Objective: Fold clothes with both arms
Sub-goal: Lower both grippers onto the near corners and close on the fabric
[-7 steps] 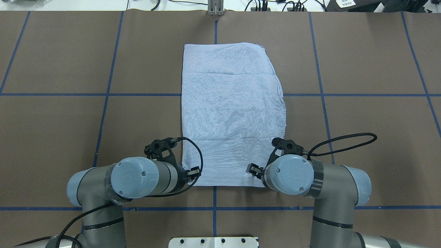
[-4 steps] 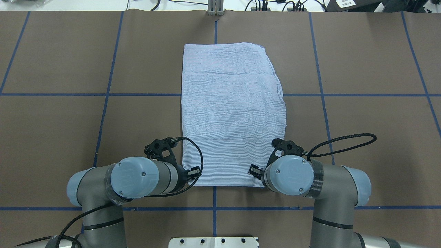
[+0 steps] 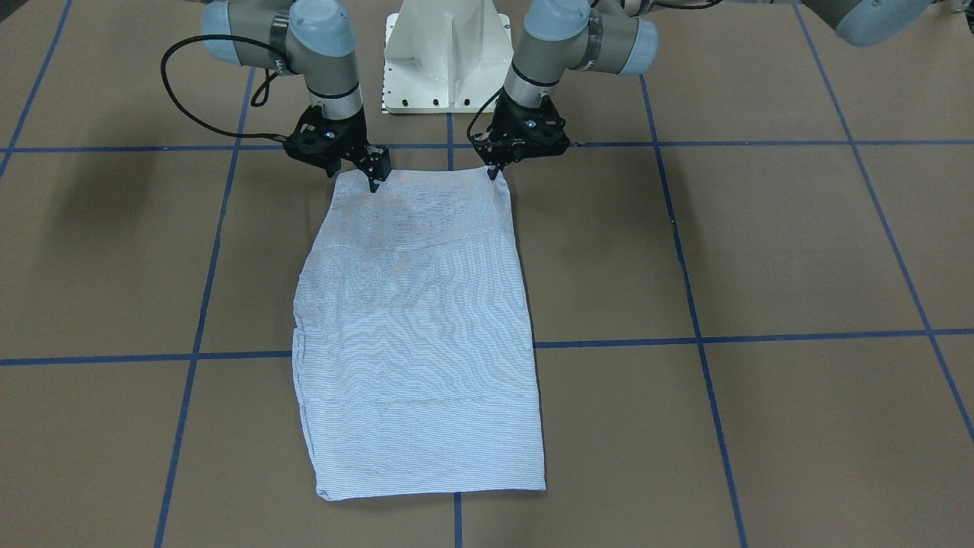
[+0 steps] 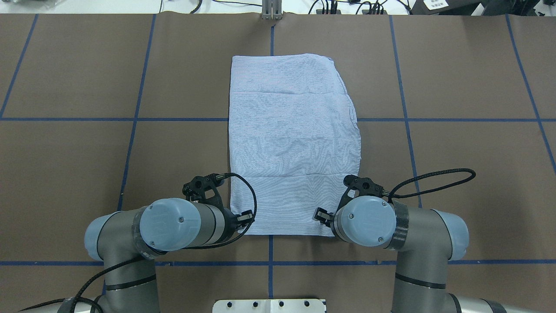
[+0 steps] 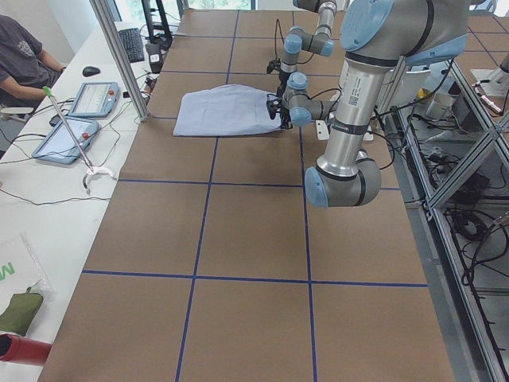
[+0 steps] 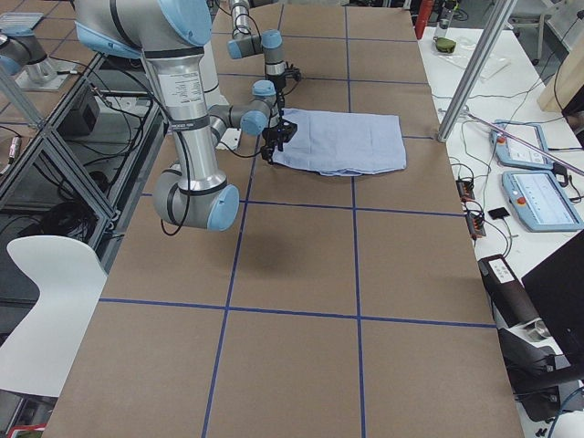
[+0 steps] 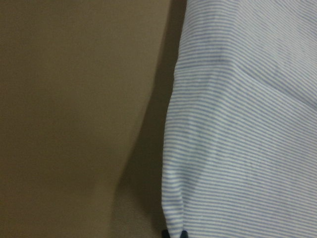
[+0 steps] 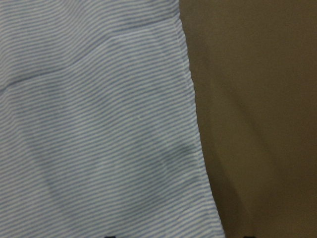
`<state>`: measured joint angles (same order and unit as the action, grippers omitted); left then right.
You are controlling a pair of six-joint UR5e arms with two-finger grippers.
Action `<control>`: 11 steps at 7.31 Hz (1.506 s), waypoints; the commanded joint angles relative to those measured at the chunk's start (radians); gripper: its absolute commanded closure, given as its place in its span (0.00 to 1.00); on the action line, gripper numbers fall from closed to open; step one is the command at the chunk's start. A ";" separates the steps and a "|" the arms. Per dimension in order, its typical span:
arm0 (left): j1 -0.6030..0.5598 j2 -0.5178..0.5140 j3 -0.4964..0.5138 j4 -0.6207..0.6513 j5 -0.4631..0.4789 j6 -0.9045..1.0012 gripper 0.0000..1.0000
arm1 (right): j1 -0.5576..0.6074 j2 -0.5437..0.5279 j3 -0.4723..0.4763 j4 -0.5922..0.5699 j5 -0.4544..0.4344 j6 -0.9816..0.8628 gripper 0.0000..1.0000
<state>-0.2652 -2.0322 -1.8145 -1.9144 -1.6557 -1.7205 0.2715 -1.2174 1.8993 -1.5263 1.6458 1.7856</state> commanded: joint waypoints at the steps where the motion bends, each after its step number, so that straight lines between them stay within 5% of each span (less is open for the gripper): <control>1: 0.000 -0.002 0.001 0.000 0.001 -0.001 1.00 | 0.000 -0.001 0.000 0.000 -0.001 0.000 0.10; 3: 0.000 -0.003 0.000 0.000 0.001 -0.001 1.00 | 0.000 -0.001 0.000 0.000 -0.001 0.000 0.16; 5: 0.000 -0.003 -0.002 0.000 0.001 -0.001 1.00 | 0.000 0.006 0.000 -0.006 -0.004 0.000 0.53; 6: 0.000 -0.003 -0.005 0.000 0.001 -0.001 1.00 | 0.000 0.007 0.000 -0.008 -0.004 0.000 0.63; 11: 0.000 -0.003 -0.003 0.002 -0.001 0.001 1.00 | 0.008 0.018 0.004 0.002 -0.006 0.005 0.98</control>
<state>-0.2654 -2.0356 -1.8178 -1.9135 -1.6554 -1.7208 0.2749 -1.2072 1.9032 -1.5259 1.6411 1.7871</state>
